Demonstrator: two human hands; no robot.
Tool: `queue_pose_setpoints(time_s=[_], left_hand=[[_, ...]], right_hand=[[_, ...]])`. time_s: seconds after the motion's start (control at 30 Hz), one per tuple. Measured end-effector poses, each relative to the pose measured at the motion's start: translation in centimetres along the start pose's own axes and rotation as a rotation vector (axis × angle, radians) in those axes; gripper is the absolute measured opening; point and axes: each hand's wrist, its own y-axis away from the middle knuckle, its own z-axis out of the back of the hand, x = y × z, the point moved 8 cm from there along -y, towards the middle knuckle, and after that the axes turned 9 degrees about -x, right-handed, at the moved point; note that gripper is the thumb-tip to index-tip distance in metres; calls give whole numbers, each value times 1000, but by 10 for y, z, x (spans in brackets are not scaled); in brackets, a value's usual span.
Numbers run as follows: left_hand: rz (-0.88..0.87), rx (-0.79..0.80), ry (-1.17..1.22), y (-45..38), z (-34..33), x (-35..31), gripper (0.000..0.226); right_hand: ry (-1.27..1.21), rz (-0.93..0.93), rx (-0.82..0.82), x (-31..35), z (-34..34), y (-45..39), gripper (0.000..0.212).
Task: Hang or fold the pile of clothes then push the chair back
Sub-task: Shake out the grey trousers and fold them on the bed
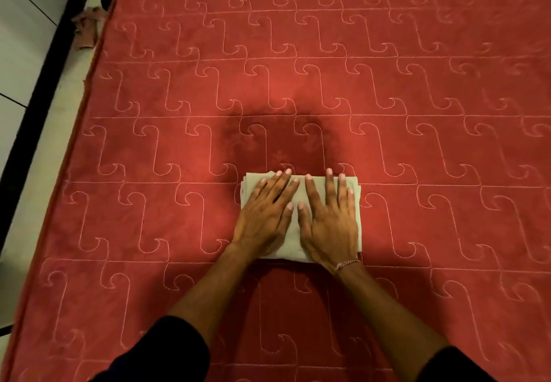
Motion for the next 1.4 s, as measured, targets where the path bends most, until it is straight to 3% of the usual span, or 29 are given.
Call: queue_pose_setpoints(time_s=[0.13, 0.27, 0.43, 0.6, 0.67, 0.77, 0.9, 1.03, 1.1, 1.17, 1.23, 1.3, 1.4], left_hand=[[9, 71, 36, -3, -5, 5, 57], [62, 45, 104, -2, 4, 5, 60], [715, -201, 24, 28, 48, 37, 64], [1176, -76, 448, 39, 42, 75, 49], [1284, -84, 703, 38, 39, 78, 32], [1241, -51, 954, 29, 53, 64, 8], [1054, 4, 1120, 15, 76, 42, 10], [729, 108, 1096, 2, 100, 13, 16], [676, 26, 1144, 2, 109, 7, 10], [788, -207, 1110, 12, 113, 23, 18], [981, -379, 1112, 33, 105, 41, 23], [1102, -259, 1121, 54, 82, 47, 21], [1204, 135, 1262, 84, 47, 28, 44]], right_hand=[[134, -153, -4, -8, 5, 4, 69], [127, -169, 35, -10, 3, 6, 71], [178, -152, 98, -6, 3, 6, 70], [119, -196, 73, 17, 18, 9, 69], [-9, -164, 35, 37, 28, 10, 69], [-208, -118, 15, 71, 46, 9, 78], [-197, -132, 91, 99, 57, 4, 78], [-254, -247, 43, 95, 74, 1, 39], [-320, -236, 1, 92, 84, 0, 21], [-425, -228, -27, 87, 90, -1, 10], [-591, -305, -16, 78, 95, 4, 12], [-909, -464, 30, 73, 102, 13, 15], [-1395, -739, 164, 69, 111, 29, 17]])
